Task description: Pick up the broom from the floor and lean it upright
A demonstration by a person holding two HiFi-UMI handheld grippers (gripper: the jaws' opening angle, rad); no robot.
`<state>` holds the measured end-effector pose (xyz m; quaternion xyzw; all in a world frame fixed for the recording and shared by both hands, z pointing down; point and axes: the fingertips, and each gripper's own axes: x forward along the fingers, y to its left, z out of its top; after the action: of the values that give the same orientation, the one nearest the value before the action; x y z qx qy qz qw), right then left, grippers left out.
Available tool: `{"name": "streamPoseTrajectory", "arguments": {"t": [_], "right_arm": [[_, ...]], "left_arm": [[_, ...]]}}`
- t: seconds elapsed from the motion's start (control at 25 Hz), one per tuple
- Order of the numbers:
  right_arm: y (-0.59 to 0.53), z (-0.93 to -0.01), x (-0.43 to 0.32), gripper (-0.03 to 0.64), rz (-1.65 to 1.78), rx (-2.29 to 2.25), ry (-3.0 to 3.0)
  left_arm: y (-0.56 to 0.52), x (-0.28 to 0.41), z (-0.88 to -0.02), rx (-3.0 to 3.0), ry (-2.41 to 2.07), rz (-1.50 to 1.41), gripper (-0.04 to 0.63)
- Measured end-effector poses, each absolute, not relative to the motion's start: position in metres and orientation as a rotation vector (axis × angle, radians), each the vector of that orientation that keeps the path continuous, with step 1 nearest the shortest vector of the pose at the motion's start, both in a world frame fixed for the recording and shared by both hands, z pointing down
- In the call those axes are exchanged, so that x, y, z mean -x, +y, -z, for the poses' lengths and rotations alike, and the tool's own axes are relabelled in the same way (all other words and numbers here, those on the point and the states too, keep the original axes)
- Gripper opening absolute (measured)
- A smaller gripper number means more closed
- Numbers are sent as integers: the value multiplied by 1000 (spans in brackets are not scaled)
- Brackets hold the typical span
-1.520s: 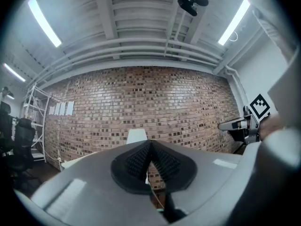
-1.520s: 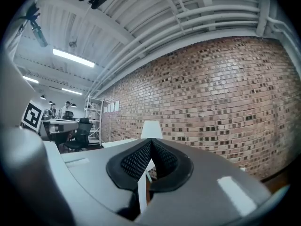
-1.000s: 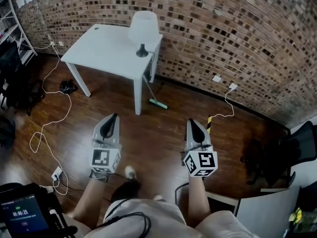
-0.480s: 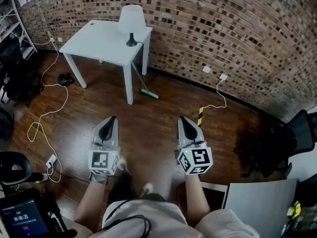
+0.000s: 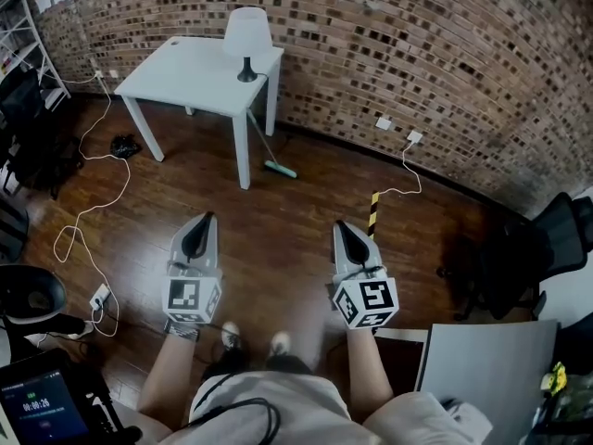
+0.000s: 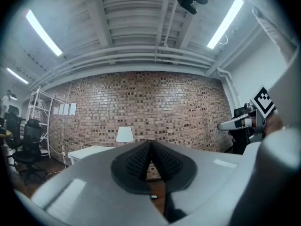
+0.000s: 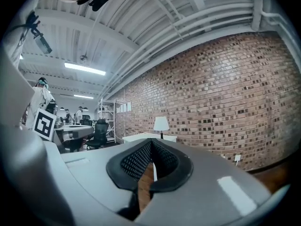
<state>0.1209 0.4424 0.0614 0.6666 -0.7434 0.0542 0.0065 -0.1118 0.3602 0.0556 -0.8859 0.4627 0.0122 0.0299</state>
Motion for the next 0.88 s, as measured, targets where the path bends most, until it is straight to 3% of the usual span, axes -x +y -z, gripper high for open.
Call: {"name": "streamPoseTrajectory", "arguments": {"t": [0.88], "right_arm": [[435, -60, -77, 11, -176, -2131, -2254]], "left_arm": [[354, 151, -59, 2774, 1350, -17, 2]]}}
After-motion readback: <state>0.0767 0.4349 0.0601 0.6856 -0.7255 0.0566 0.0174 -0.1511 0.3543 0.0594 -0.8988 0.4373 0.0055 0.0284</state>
